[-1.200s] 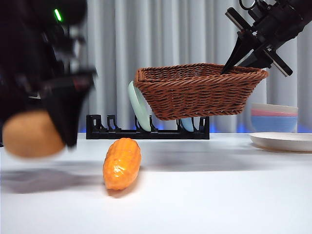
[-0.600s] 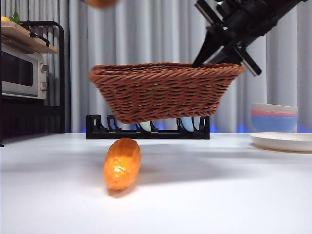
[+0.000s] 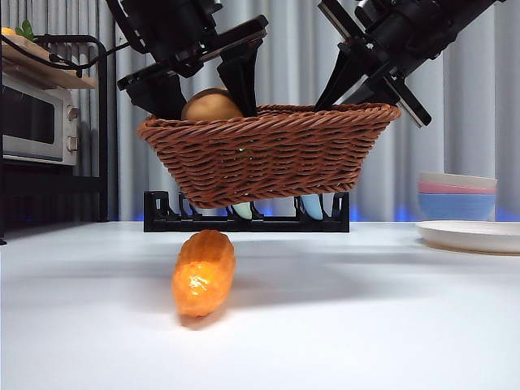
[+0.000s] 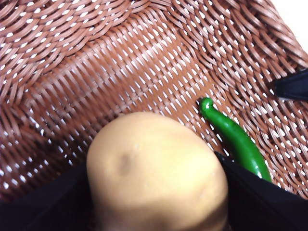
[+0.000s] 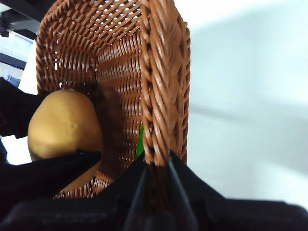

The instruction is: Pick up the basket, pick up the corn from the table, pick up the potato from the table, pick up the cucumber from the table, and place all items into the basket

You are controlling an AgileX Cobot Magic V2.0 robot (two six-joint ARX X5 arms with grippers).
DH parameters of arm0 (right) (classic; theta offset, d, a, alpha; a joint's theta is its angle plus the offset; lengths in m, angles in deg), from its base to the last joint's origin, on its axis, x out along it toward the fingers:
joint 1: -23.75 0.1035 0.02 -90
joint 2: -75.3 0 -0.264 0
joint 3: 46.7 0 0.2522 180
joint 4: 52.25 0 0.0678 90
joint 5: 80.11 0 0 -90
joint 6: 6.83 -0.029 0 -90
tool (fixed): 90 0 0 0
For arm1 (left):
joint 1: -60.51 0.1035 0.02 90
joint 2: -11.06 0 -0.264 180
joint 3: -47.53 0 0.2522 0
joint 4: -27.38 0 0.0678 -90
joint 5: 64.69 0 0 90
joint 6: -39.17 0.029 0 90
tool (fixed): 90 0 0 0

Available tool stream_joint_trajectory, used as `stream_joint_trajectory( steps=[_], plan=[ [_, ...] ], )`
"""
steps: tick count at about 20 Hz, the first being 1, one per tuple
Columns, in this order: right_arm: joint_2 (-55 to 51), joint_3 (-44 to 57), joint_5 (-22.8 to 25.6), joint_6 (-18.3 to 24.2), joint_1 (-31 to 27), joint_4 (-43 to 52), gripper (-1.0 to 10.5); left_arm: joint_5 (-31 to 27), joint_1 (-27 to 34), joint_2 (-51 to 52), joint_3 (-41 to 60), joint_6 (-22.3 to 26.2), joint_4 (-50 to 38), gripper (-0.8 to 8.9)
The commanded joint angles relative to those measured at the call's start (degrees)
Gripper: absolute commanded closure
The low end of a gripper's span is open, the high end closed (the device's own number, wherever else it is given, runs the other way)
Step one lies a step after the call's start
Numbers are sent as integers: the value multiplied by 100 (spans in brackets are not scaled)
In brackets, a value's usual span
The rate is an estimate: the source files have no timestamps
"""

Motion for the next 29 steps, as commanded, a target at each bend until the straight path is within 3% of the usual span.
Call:
stream_joint_trajectory(
  steps=[1,6,9,15,19,24,29],
  plan=[
    [7,-24,-74,-109,9,98,958,33,9,-17,11,63,20,275],
    [7,-24,-70,-122,-7,101,958,57,-2,2,-118,61,201,274],
    [7,-24,-70,-138,-175,205,958,304,-61,400,-614,109,968,275],
    [9,-26,-120,-389,-938,422,958,260,-625,1777,-922,210,2472,275],
    [9,-28,-122,-376,-1237,428,958,-614,-1200,2100,-774,-275,3521,275],
    [7,-28,-273,-354,-1274,450,958,-911,-1733,2107,756,-1207,2669,275],
    [7,-28,-433,-332,-1276,446,958,-671,-1532,2068,2382,-1781,750,275]
  ],
)
